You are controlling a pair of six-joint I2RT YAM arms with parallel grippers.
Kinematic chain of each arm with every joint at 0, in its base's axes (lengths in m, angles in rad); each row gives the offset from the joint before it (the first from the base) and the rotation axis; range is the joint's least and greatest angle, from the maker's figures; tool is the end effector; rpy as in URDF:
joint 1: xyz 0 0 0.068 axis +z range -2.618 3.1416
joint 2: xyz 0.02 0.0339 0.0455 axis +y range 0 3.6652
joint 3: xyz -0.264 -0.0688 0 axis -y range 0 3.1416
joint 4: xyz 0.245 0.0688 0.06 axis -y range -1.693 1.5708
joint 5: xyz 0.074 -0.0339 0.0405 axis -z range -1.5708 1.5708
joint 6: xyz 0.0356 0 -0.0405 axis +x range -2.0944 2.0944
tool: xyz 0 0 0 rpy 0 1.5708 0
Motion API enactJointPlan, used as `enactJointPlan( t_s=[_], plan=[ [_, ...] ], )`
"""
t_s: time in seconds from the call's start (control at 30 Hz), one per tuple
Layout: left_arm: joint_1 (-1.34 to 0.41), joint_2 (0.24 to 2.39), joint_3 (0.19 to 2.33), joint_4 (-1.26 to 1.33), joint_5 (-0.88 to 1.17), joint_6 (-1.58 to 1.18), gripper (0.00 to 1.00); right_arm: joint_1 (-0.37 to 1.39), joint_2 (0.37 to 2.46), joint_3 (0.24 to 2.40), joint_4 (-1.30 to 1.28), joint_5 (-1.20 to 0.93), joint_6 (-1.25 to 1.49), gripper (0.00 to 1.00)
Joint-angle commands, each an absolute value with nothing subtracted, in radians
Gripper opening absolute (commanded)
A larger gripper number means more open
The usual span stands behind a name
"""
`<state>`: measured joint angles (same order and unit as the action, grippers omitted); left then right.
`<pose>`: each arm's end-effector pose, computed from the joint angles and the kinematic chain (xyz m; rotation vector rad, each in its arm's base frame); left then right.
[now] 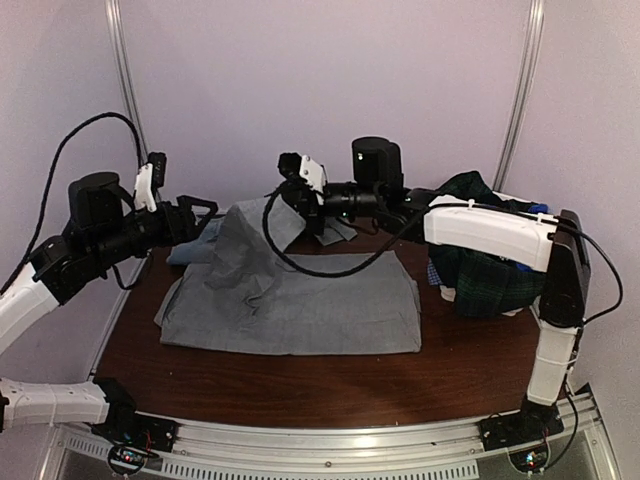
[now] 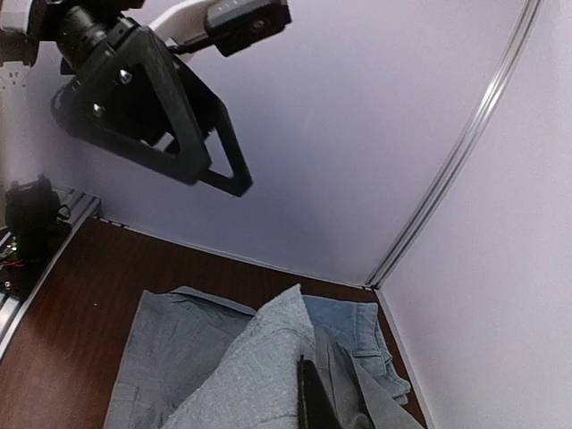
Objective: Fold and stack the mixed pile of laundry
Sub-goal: Fold the flattened shirt at the center of the board.
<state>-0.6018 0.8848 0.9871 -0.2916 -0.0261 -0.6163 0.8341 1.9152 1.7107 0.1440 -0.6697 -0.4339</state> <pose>0.1637 -0.1113 0.3819 -0.0332 1.8410 -0.8510 0.2947 0.3577 0.3648 -1.3725 0.9805 0.8465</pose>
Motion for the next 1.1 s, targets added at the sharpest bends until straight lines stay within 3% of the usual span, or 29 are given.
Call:
enactJointPlan(
  t_s=[0.0,0.13,0.3,0.47,0.53,0.73,0.83,0.93,1.0,1.07],
  plan=[
    [-0.598,0.919,0.96,-0.29,0.192,-0.374,0.82,0.886,1.81,1.608,0.106,-0.802,-0.584,0.0],
    [-0.598,0.943,0.96,-0.266,0.269,-0.258,0.82,0.906,1.76,1.538,0.097,-0.806,-0.598,0.01],
    [-0.598,1.009,0.973,-0.267,0.52,-0.115,0.82,0.942,1.725,1.489,0.078,-0.781,-0.649,0.01],
    [-0.598,1.077,0.972,-0.266,0.658,-0.118,0.77,0.952,1.717,1.476,0.071,-0.75,-0.679,0.0],
    [-0.598,1.085,0.965,-0.257,0.707,-0.123,0.71,0.954,1.713,1.466,0.075,-0.741,-0.689,0.0],
    [-0.598,1.072,0.953,-0.257,0.789,-0.092,0.33,0.959,1.703,1.442,0.106,-0.71,-0.707,0.0],
    [-0.598,1.071,0.955,-0.268,0.81,-0.084,0.3,0.96,1.693,1.432,0.124,-0.69,-0.721,0.0],
    [-0.597,1.079,0.961,-0.287,0.796,-0.083,0.32,0.962,1.681,1.423,0.137,-0.678,-0.733,0.0],
    [-0.598,1.084,0.966,-0.305,0.74,-0.086,0.51,0.964,1.674,1.418,0.14,-0.672,-0.742,0.0],
    [-0.598,1.086,0.966,-0.312,0.703,-0.089,0.59,0.966,1.672,1.419,0.132,-0.668,-0.752,0.0]
  ],
)
